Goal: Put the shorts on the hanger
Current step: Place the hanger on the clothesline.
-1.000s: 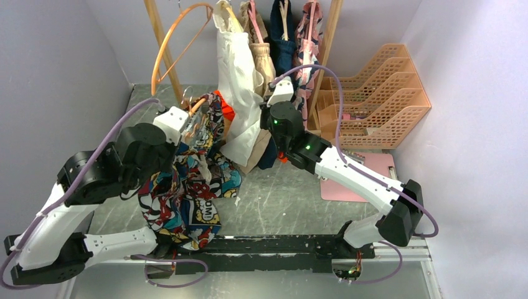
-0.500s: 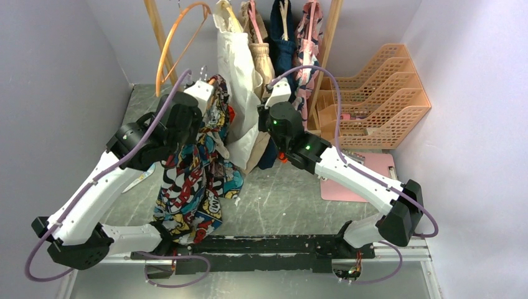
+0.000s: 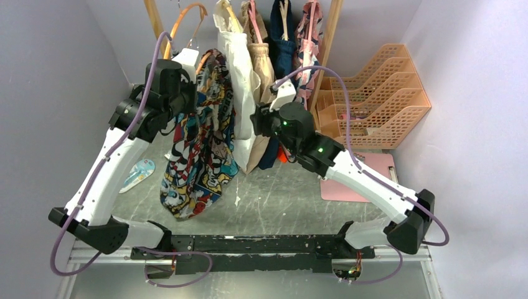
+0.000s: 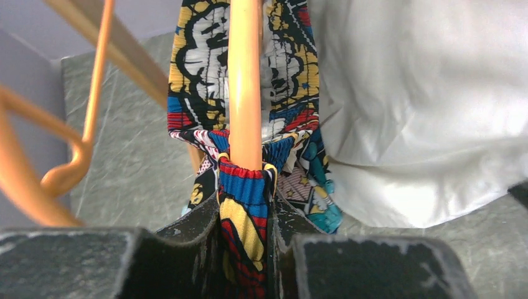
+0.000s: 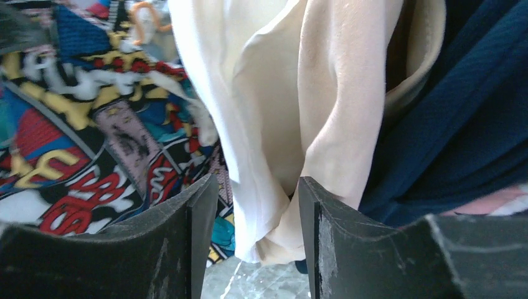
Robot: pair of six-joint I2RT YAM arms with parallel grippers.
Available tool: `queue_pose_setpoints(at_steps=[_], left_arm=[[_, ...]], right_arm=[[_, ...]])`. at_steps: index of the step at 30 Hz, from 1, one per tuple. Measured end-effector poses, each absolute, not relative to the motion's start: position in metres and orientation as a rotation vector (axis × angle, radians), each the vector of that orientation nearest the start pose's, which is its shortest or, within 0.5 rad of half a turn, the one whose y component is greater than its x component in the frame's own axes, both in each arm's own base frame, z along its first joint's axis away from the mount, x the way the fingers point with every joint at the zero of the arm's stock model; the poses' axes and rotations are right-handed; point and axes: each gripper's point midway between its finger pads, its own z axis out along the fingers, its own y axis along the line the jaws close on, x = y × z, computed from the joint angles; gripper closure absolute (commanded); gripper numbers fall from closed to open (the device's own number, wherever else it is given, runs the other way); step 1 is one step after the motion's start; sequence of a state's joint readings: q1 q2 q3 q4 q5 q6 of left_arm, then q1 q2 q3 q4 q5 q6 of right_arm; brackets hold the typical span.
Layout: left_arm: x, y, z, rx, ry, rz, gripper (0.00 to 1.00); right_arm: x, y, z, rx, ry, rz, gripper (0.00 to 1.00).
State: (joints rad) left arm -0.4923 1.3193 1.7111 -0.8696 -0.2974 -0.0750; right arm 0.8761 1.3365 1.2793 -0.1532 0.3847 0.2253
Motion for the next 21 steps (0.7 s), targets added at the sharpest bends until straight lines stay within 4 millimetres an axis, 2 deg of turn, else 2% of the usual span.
queue_pose_setpoints(at_steps=[4, 6, 9, 13, 21], left_arm=[[0.345, -0.141, 0.377, 0.272, 1.999, -0.125, 0.93], [0.349, -0.145, 0.387, 0.282, 1.982, -0.150, 0.93], [0.358, -0.148, 0.400, 0.278, 1.949, -0.175, 0.93], [0.364, -0.146, 0.403, 0.274, 1.941, -0.197, 0.93], [0.390, -0.149, 0.401, 0.280, 1.914, -0.217, 0.93]], right_arm=[[0.303, 0.291, 0.343, -0.323, 1.749, 0.528, 0.43], [0.293, 0.288, 0.353, -0.328, 1.737, 0.574, 0.42], [0.276, 0.281, 0.368, -0.332, 1.713, 0.647, 0.42], [0.252, 0.272, 0.382, -0.351, 1.688, 0.730, 0.41], [0.225, 0.254, 0.386, -0.379, 1.672, 0.787, 0.41]])
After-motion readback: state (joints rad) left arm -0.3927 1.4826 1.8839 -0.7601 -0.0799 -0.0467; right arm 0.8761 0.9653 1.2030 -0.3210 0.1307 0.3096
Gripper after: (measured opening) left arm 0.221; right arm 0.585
